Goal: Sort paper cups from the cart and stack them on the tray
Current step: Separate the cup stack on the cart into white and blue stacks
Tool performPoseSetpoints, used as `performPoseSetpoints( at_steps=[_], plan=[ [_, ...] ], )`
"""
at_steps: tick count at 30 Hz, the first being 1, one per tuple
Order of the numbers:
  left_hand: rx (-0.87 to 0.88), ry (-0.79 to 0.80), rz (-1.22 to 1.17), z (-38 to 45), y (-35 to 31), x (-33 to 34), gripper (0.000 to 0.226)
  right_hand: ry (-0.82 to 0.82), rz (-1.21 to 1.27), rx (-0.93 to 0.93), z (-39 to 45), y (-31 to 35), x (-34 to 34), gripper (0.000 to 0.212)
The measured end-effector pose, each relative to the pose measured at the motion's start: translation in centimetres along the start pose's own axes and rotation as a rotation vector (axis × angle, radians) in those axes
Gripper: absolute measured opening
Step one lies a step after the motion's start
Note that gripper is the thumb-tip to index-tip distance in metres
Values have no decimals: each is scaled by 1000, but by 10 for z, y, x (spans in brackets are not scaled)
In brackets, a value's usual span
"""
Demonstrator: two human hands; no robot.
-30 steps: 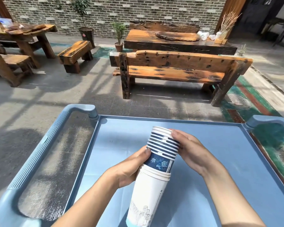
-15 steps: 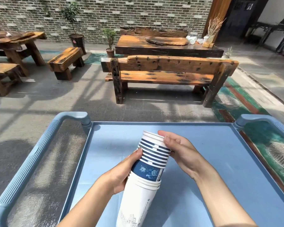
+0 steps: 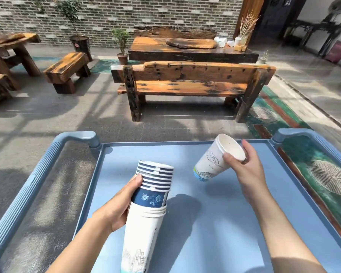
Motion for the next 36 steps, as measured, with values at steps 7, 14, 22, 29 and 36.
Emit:
performPoseSetpoints(
  at_steps=[7, 14, 22, 29, 36],
  plan=[
    [139, -97, -26, 1, -8, 4, 75, 41, -518, -7, -30, -72, 2, 99],
    [154, -90, -9, -2, -7, 15, 77, 48, -506, 4, -41, -83, 3, 96],
    [58, -43, -16, -5, -6, 27, 87, -95, -288, -270, -57, -13, 17, 52],
    [-7, 81, 6, -9, 0, 40, 85, 662, -67, 169, -79, 15, 77, 95],
    [104, 144, 0, -15, 2, 32, 74, 561, 78, 211, -72, 8, 83, 64]
  ],
)
Point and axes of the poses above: each hand's wrist, its own z-axis towards the middle knuckle, its own x-axis out of the palm, y = z × x, the point moved 1 cm from there along z, towards the middle knuckle, and after that the axes turned 1 degree about -y, right-handed, at the moved point
